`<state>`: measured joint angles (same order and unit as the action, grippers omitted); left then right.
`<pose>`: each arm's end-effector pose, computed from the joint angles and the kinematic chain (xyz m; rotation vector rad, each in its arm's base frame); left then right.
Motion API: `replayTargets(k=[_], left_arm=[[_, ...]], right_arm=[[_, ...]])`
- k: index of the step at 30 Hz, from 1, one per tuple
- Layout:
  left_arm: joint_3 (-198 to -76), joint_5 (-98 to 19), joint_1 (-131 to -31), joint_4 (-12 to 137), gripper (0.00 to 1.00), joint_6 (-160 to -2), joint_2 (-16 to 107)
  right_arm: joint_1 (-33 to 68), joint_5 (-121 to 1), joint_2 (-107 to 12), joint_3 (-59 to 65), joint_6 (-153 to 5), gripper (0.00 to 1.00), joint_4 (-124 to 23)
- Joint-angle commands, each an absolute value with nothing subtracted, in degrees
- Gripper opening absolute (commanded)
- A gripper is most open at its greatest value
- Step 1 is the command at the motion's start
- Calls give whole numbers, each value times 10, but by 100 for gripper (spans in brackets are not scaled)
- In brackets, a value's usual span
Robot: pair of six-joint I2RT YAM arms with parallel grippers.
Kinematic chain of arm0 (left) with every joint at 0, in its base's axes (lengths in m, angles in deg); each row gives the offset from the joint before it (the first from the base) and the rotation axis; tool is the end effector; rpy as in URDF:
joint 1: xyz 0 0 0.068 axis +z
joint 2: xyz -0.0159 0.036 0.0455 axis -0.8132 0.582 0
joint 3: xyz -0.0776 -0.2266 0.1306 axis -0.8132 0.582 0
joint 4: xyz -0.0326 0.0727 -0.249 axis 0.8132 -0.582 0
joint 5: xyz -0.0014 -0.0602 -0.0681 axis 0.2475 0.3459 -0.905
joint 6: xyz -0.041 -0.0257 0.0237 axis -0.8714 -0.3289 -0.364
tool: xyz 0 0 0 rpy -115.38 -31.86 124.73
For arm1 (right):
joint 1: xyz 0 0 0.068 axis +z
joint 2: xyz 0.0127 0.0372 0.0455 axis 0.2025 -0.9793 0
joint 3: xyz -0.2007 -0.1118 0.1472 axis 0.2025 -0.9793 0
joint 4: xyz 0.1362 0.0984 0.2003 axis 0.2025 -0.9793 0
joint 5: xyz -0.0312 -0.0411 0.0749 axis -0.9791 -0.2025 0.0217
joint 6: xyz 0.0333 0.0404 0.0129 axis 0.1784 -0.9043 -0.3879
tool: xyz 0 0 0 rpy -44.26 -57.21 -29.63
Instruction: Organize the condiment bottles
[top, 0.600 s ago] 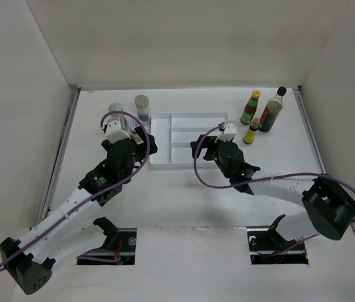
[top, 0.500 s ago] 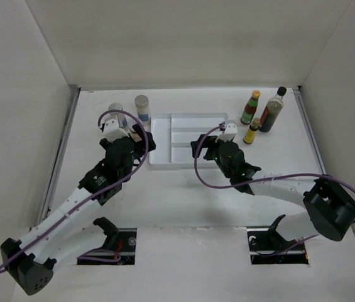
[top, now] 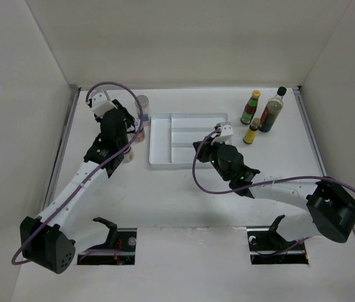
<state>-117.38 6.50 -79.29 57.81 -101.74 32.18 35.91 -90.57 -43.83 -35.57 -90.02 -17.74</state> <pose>0.2331 -0.0841 0.3445 -0.5750 1.6383 -0.1535 0.2091 0.2078 0.2421 -0.0674 1.7362 0.5628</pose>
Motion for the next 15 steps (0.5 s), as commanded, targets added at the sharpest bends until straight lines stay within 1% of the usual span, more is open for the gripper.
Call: replayTargets(k=[1,2,3,4,5,6,7,8,9,10,12,13,14,15], left_arm=[[-1224,38,-749,633,32,-996,356],[-1238,37,-738,625,29,-996,370],[-1256,35,-727,613,29,-996,388],[-1277,33,-713,596,29,-993,406],[-1297,33,-698,577,33,-991,424],[-1313,31,-684,564,41,-992,439],[-1328,27,-670,555,51,-991,455],[-1342,22,-659,545,62,-990,470],[-1355,16,-649,533,71,-989,485],[-1369,9,-640,518,77,-989,499],[-1396,-5,-627,493,85,-978,530],[-1407,-7,-625,486,86,-970,544],[-1414,-7,-621,482,87,-967,558],[-1419,-8,-617,480,87,-967,570]], right_arm=[[373,-883,-422,-348,-888,23,-125],[373,-878,-419,-346,-889,13,-135],[373,-875,-414,-343,-895,8,-150],[371,-870,-412,-340,-905,6,-165],[365,-866,-411,-339,-918,7,-174],[357,-862,-411,-339,-926,8,-175],[350,-856,-414,-341,-932,11,-175],[347,-853,-416,-342,-932,15,-173],[344,-850,-420,-345,-932,21,-166],[341,-851,-422,-347,-932,30,-159],[336,-848,-428,-356,-932,47,-139],[334,-847,-430,-360,-931,54,-130],[334,-846,-431,-361,-931,60,-127],[333,-846,-432,-362,-931,64,-125]])
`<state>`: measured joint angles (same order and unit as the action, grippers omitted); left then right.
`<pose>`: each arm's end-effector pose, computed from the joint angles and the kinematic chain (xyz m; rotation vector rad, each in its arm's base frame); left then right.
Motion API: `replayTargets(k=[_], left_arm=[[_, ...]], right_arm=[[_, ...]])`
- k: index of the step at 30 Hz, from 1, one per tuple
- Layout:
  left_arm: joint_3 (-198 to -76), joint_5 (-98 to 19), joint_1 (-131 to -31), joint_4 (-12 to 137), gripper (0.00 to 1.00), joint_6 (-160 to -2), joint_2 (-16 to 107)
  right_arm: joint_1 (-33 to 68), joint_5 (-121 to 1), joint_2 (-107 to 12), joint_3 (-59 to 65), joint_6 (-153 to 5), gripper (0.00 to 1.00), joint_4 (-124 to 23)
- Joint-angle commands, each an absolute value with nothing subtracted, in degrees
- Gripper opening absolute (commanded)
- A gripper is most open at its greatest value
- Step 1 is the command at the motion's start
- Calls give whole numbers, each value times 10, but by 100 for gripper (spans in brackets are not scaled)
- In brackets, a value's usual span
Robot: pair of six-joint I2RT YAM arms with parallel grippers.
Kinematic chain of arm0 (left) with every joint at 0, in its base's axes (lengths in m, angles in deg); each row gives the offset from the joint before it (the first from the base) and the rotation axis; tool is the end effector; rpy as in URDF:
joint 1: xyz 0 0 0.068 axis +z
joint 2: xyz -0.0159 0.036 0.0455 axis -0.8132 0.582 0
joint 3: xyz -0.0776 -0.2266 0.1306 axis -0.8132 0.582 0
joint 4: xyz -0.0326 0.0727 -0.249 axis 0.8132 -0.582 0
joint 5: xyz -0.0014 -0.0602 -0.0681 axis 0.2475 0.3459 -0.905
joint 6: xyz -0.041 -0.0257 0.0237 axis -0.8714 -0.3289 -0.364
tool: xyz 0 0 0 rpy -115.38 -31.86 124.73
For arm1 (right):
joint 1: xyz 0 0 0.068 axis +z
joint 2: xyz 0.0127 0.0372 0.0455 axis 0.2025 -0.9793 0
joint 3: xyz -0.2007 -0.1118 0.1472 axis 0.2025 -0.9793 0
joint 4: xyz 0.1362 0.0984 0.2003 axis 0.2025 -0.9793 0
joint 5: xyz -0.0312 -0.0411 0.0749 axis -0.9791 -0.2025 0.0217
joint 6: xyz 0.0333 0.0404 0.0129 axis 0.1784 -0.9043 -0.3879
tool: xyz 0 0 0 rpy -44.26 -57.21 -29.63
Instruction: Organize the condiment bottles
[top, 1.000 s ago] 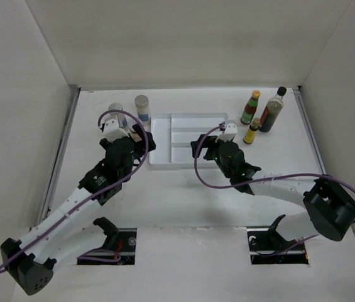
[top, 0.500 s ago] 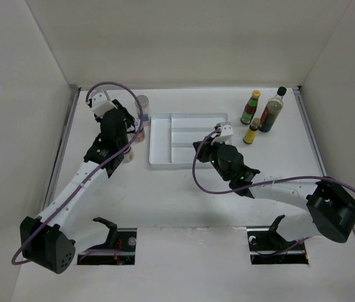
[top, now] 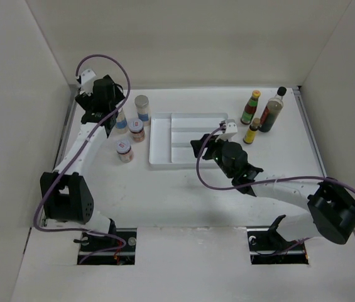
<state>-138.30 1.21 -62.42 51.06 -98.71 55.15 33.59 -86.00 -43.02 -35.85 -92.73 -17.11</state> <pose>0.3448 -0.0293 0.3499 -0.7061 1.7359 0.0950 0.2145 0.2001 0.2453 -0.0463 1.7316 0.6442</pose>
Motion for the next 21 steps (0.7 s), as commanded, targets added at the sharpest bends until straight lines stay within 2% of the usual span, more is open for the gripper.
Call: replayTargets(k=[1,5,11,16,18,21], left_arm=[[-1423,-11,-614,480,87,-968,582],[-1438,-19,-616,481,87,-967,631],[-1475,-32,-617,483,86,-966,703],[-1496,-34,-615,478,82,-967,749],[-1496,-29,-616,483,77,-968,761],[-1490,-21,-612,490,61,-970,769]], right_arm=[[333,-846,-432,-364,-931,67,-122],[332,-838,-438,-363,-928,72,-122],[334,-827,-451,-359,-927,72,-122],[334,-824,-454,-357,-926,72,-122],[334,-824,-453,-358,-925,73,-122],[332,-825,-452,-359,-925,73,-122]])
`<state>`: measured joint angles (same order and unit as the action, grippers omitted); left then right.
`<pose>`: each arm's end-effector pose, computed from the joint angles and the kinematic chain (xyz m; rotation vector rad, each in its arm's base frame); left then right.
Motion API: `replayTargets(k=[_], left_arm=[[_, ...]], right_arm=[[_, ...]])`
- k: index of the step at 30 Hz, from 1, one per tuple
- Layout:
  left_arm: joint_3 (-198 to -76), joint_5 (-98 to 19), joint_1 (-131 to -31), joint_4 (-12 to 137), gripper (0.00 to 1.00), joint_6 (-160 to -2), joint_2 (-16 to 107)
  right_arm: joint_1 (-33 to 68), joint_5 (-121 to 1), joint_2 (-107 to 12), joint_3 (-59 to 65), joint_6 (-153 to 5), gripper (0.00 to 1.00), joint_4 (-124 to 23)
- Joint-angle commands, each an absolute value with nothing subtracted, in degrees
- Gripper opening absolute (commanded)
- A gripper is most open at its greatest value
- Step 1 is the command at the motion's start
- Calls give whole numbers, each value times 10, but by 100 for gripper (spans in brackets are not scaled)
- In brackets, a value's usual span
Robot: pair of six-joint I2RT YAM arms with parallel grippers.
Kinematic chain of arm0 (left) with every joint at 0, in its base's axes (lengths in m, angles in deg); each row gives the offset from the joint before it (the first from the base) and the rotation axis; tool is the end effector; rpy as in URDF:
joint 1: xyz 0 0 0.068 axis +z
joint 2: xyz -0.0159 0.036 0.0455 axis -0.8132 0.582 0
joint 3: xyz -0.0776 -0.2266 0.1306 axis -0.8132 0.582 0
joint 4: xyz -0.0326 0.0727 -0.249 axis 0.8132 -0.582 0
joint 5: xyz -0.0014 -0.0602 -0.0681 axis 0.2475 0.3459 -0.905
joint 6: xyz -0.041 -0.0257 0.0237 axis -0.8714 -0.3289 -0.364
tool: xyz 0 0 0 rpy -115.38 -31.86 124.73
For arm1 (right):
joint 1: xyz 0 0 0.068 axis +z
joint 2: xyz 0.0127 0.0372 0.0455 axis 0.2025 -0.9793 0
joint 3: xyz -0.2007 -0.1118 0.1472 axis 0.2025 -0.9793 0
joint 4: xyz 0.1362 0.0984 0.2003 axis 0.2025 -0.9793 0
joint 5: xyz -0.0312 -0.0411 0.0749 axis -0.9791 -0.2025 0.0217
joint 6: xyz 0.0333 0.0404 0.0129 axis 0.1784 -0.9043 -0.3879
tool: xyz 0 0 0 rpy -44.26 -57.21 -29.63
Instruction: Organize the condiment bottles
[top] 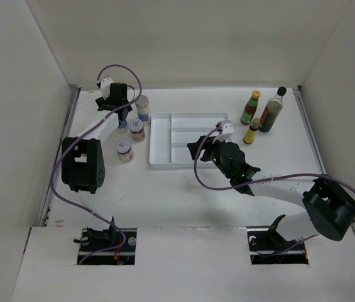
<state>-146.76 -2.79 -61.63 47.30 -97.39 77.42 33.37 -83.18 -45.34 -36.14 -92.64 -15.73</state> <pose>0.4261 -0.0369 0.2505 -0.6477 2.0530 0.1981 0.2179 0.2043 0.2350 -0.0880 1.7571 0.6694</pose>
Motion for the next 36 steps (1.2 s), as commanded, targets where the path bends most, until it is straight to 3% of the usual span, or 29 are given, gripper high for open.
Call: replayTargets(k=[1,4,8,15,21,28,36], left_arm=[[-1486,-20,-610,493,55,-970,767],[-1474,-19,-602,505,42,-971,748],[-1470,2,-596,521,36,-974,688],[-1524,17,-612,554,36,-966,578],[-1571,1,-688,576,37,-945,549],[-1573,-25,-792,610,37,-944,607],[-1574,-25,-842,658,37,-918,712]], right_arm=[[332,-825,-451,-360,-925,73,-122],[327,-825,-448,-361,-925,73,-122],[327,-828,-436,-367,-926,74,-122],[320,-829,-426,-379,-928,74,-106],[314,-831,-424,-384,-930,74,-98],[299,-857,-395,-413,-933,73,-72],[239,-861,-345,-459,-980,64,-59]])
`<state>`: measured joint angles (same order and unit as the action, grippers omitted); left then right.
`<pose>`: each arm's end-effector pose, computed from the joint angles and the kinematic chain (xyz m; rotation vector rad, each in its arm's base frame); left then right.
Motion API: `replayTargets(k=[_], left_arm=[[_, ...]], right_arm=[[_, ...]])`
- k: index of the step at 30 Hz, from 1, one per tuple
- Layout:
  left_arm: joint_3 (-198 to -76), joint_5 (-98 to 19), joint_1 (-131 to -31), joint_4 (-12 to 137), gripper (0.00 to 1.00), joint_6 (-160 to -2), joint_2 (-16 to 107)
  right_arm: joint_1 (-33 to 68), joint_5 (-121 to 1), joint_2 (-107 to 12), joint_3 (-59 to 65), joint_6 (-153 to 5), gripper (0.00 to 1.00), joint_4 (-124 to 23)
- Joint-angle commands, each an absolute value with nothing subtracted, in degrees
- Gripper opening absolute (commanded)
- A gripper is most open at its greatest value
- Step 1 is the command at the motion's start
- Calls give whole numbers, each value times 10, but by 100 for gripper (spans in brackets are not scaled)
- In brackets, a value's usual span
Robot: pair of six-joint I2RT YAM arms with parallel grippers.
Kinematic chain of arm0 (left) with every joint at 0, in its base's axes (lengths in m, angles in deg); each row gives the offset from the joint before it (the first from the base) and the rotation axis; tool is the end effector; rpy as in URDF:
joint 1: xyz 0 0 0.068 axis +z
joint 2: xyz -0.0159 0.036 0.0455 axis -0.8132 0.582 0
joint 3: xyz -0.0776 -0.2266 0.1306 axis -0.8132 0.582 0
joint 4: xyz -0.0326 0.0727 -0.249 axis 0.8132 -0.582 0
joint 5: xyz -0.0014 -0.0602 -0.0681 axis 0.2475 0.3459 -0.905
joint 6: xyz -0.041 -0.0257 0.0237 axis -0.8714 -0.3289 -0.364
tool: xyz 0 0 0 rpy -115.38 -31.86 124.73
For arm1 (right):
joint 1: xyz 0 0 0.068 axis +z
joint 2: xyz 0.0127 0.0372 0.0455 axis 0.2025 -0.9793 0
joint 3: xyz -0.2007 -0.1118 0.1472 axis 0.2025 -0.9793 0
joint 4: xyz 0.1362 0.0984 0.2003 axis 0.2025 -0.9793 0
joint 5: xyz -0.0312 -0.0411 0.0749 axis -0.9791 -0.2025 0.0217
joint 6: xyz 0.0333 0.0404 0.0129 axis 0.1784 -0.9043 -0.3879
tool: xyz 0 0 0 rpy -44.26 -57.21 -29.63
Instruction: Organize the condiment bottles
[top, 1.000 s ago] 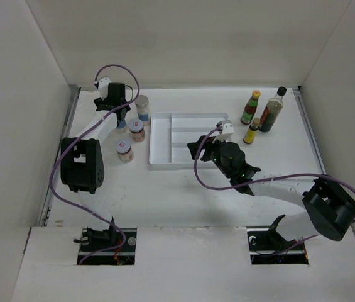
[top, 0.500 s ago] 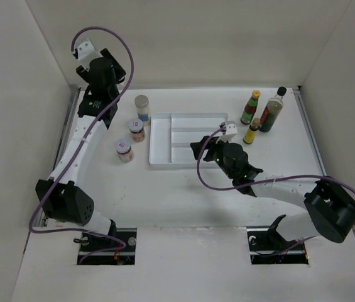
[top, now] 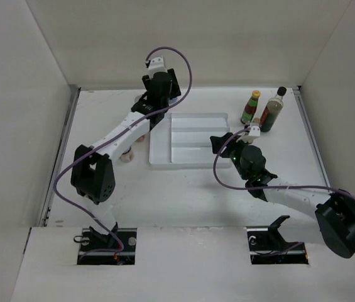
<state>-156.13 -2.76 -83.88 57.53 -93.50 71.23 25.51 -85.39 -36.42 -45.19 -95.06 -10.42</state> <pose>0.3777 -0.1940 0.3680 -0.2746 1.7456 -0.2397 0.2133 0.1477 0.2335 0.1150 1.6565 0.6126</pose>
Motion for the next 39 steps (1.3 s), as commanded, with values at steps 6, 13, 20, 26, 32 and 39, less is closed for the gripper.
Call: replayTargets(k=[6,13,20,26,32,39], left_arm=[[-1579,-32,-841,670,37,-917,792],[-1534,-11,-839,685,36,-919,805],[-1452,1,-830,742,36,-916,742],[-1420,11,-828,747,35,-915,720],[-1415,8,-822,745,36,-913,757],[-1419,9,-821,744,39,-912,799]], right_arm=[[231,-850,-356,-458,-987,67,-59],[231,-850,-360,-456,-987,69,-59],[231,-848,-370,-450,-984,68,-61],[231,-848,-365,-453,-983,69,-62],[231,-848,-370,-448,-982,69,-63],[231,-848,-370,-449,-981,69,-63]])
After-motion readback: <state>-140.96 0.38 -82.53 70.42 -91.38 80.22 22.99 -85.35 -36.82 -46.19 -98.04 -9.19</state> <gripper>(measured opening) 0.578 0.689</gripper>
